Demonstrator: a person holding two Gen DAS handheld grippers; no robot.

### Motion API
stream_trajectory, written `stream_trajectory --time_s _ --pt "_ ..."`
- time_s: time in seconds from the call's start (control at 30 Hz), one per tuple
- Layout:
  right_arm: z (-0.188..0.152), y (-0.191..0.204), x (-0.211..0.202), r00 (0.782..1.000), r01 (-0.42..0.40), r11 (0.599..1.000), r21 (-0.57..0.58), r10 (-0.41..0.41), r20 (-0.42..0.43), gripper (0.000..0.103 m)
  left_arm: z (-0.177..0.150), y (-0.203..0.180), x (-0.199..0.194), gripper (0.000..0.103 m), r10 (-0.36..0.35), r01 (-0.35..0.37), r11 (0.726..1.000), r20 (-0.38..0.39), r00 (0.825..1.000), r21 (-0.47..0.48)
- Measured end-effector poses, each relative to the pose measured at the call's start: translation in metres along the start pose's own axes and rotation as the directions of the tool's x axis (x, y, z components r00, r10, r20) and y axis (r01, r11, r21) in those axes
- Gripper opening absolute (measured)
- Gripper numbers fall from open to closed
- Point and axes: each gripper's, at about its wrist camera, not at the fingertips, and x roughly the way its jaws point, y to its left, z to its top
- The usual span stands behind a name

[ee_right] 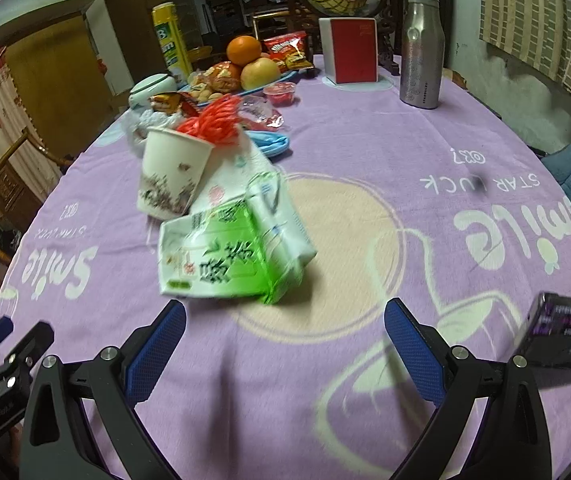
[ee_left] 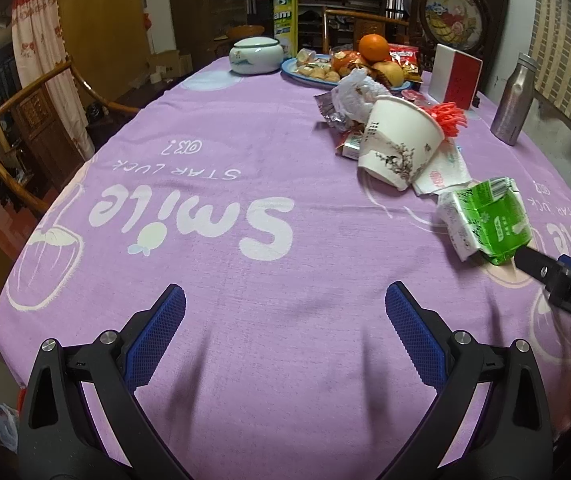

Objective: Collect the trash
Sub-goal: 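Grasp the green tea carton with the right gripper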

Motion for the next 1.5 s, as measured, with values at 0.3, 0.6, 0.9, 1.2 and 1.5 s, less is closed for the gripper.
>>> stream_trajectory --time_s 0.3,0.6,0.9,1.2,1.5 --pt "0.023 0.003 0.030 0.999 -0.026 1.000 -0.004 0.026 -0.037 0.083 0.003 0.008 0.017 0.096 0.001 -0.001 1.000 -0.030 1.000 -0.003" --pt "0.035 0.007 0.051 0.997 -0.055 0.998 -0.024 0.054 -0.060 0.031 0.024 0.010 0.025 0.096 -0.008 0.008 1.000 -0.029 1.000 0.000" --pt "0.037 -0.010 0.028 0.992 -0.095 0.995 0.020 0.093 0.085 0.030 0.086 -0.014 0.031 0.096 -0.134 0.135 0.991 -0.038 0.990 0.015" --pt "0.038 -0.028 0.038 0.985 -0.149 0.987 0.063 0.142 0.097 0.030 0.146 -0.058 0.071 0.096 -0.201 0.185 0.977 -0.157 0.967 -0.109" --pt "0.037 -0.031 0.044 0.971 -0.231 0.969 0.088 0.225 0.074 0.030 0.168 -0.059 0.116 0.096 -0.231 0.156 0.944 -0.242 0.942 -0.291"
